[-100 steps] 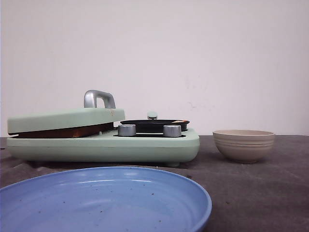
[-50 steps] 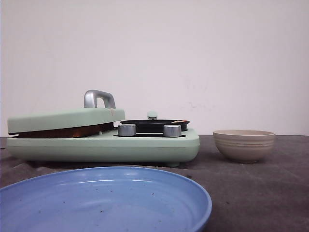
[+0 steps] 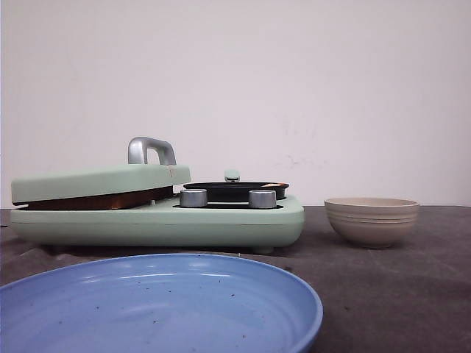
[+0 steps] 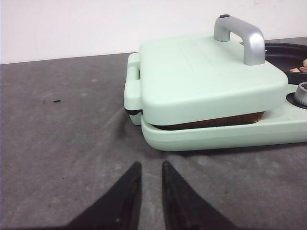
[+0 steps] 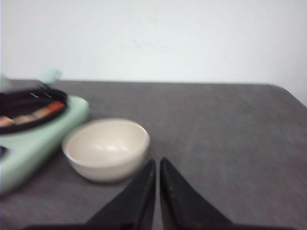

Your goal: Make breakfast with bread and shrimp

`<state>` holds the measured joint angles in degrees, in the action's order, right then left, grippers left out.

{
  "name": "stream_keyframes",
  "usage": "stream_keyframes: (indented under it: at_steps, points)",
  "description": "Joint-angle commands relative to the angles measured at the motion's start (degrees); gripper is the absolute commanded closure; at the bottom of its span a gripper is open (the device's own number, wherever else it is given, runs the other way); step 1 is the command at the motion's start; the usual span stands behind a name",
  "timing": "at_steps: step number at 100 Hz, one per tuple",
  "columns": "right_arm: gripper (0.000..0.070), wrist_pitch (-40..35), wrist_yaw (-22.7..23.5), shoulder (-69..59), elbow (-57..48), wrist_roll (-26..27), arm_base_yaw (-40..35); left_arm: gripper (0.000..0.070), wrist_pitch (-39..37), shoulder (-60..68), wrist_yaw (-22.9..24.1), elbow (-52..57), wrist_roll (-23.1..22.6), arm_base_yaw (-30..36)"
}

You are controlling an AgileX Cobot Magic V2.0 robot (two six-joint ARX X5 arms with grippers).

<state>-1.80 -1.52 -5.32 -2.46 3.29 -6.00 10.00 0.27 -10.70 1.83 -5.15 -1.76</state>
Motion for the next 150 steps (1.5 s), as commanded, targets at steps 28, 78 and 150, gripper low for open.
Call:
stream_keyframes:
  at_steps: [28, 78, 150]
  points:
    - [0.0691, -8.9, 0.8, 5.4, 1.8, -2.4, 8.0, 0.07, 0.2, -0.1, -0.3, -1.0, 0.2, -0.1]
    - [0.0691, -6.7, 2.9, 5.1, 1.8, -2.3, 9.2, 0.07, 0.2, -0.1, -0.3, -1.0, 0.2, -0.1]
    - [0.0691, -6.7, 2.8, 5.1, 1.8, -2.3, 9.2, 0.07, 0.2, -0.1, -0.3, -1.0, 0.2, -0.1]
